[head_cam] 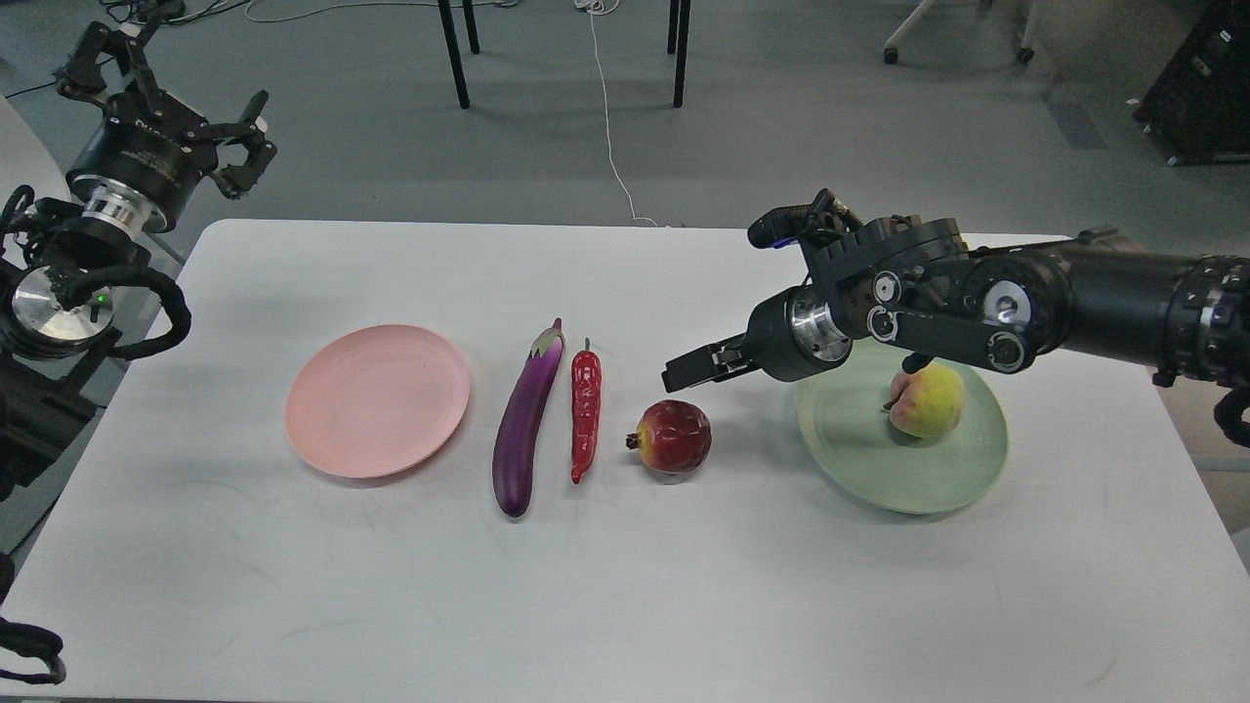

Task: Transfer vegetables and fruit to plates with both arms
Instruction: 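Reach the right gripper to the red apple and grasp it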

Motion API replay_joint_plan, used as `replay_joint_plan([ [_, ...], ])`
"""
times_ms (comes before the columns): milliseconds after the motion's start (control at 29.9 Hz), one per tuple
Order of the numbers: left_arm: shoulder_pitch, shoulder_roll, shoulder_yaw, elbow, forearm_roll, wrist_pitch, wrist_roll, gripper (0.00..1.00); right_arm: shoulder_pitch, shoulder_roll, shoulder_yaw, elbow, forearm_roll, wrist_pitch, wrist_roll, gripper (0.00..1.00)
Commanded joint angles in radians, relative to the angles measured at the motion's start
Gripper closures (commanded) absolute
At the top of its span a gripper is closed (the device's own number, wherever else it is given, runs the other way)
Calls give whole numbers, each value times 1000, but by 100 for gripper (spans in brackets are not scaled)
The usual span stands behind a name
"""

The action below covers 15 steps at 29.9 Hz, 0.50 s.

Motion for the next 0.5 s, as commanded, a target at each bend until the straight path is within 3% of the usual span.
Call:
replay_joint_plan([
  [0, 1, 15, 0, 0, 0, 0, 0, 2, -2, 40, 9, -3, 0, -2, 2, 2],
  [234, 4, 24, 0, 0, 0, 0, -3, 2, -4, 46, 41, 3, 6, 4, 37, 2],
  [468, 5, 24, 0, 0, 0, 0, -3, 2, -22, 103, 29, -2, -3, 6, 31, 2],
])
